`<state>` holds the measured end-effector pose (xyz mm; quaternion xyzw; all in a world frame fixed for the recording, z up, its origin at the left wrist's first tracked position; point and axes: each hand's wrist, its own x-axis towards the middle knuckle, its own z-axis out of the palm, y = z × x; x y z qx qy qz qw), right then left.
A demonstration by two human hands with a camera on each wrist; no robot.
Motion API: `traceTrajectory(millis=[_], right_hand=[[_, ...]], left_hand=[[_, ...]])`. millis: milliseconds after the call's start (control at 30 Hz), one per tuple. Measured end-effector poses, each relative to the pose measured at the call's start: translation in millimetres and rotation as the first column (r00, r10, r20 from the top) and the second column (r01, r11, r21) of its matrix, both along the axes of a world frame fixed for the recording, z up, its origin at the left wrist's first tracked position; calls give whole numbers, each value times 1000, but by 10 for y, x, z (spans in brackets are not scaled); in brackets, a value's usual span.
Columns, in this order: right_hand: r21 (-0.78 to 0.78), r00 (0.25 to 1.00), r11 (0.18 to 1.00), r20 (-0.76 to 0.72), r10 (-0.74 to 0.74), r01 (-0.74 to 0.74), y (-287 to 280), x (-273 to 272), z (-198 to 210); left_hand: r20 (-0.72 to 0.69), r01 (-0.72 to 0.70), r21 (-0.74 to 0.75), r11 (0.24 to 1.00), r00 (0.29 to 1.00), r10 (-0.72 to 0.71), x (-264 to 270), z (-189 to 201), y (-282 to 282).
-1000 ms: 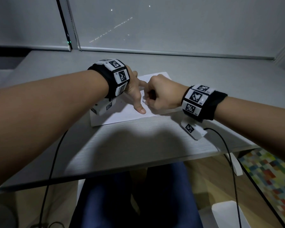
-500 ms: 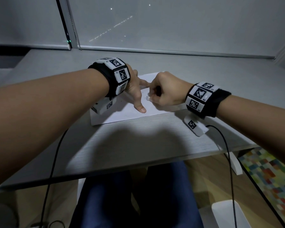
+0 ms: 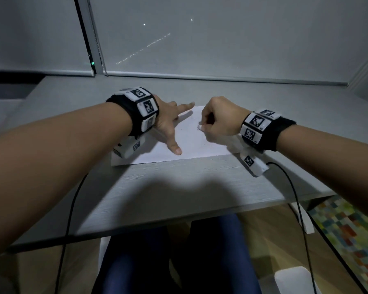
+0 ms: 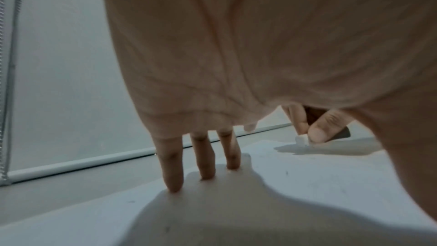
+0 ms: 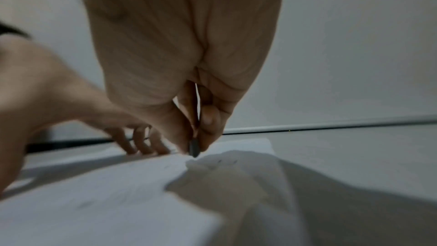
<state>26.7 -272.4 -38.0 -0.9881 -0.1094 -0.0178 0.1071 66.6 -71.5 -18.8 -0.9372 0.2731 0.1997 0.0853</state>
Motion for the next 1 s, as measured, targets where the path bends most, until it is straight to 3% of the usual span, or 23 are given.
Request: traceTrajectory(millis=[167, 367, 700, 933, 1000], right_hand=[[-11, 997, 999, -67, -32, 31, -177, 37, 93], [49, 999, 999, -46, -19, 21, -131, -18, 1], [166, 975, 965, -52, 215, -204, 322, -319, -87], [42, 995, 995, -20, 95, -94, 121, -193, -36], [38, 993, 992, -19, 119, -118, 187, -257, -40]], left_hand=[[-117, 10, 17, 1000, 993, -8, -43, 158, 217], [-61, 150, -74, 986, 986, -155, -162, 68, 65], [-37, 153, -8, 988, 987, -154, -192, 2, -26], [-50, 223, 54, 973, 974, -220, -108, -39, 1], [-38, 227, 46, 973, 974, -225, -97, -51, -6]])
